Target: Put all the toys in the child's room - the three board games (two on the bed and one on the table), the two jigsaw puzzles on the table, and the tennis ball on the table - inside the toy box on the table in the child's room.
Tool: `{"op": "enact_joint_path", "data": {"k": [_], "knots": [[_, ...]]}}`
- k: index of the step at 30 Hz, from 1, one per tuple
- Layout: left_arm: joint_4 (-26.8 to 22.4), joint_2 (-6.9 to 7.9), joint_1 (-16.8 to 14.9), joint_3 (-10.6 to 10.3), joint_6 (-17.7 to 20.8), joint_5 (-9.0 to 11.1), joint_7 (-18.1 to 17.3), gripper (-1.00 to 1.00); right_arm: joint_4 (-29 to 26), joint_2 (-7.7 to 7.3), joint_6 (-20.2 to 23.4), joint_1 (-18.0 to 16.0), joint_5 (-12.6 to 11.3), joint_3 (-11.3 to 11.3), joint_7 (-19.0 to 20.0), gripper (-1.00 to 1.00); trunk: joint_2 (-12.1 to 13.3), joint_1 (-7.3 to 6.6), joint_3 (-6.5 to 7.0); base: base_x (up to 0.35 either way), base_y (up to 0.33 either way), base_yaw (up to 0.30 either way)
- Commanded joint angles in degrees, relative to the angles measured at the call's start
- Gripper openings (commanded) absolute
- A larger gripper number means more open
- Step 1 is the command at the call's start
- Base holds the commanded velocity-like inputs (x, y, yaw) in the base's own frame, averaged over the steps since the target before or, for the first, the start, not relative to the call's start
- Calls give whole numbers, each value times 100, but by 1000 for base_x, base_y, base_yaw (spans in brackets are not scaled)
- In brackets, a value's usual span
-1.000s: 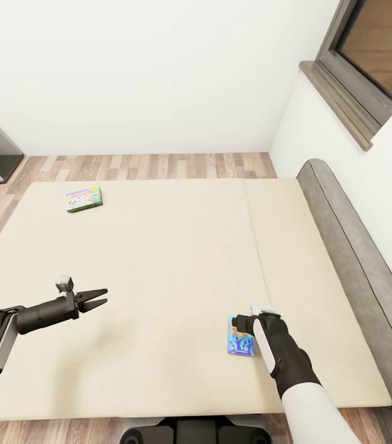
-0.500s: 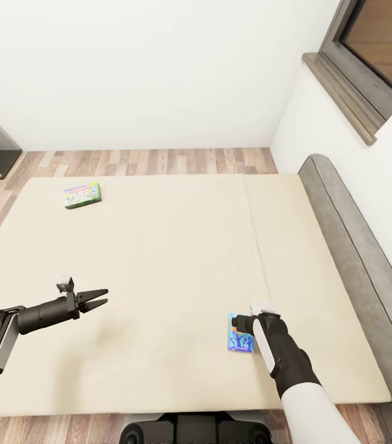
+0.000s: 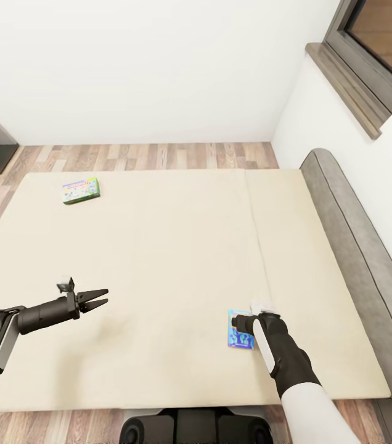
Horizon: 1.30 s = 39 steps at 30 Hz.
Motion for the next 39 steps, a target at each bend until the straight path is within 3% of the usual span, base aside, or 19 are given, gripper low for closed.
{"op": "enact_joint_path", "data": {"k": [1, 7, 14, 25, 39], "knots": [[1, 0, -2, -2, 51, 13, -8, 100, -7, 5, 24, -2, -26, -10, -27, 100, -9, 3, -17, 0, 0, 0], [4, -84, -2, -90, 45, 14, 10, 100, -61, 7, 109, -60, -20, -10, -27, 100, -9, 3, -73, 0, 0, 0], [5, -119, -2, -130, 44, 5, 22, 100, -201, -6, 772, -495, -12, -15, -18, 100, -9, 3, -139, 0, 0, 0], [5, -121, -2, -138, 44, 6, 18, 100, -161, -13, 1341, -1131, -16, -28, -36, 100, -9, 3, -242, 0, 0, 0], [4, -120, -2, -138, 44, -2, 18, 100, 372, -27, 1260, -1249, -17, -30, -57, 100, -9, 3, -374, 0, 0, 0]]}}
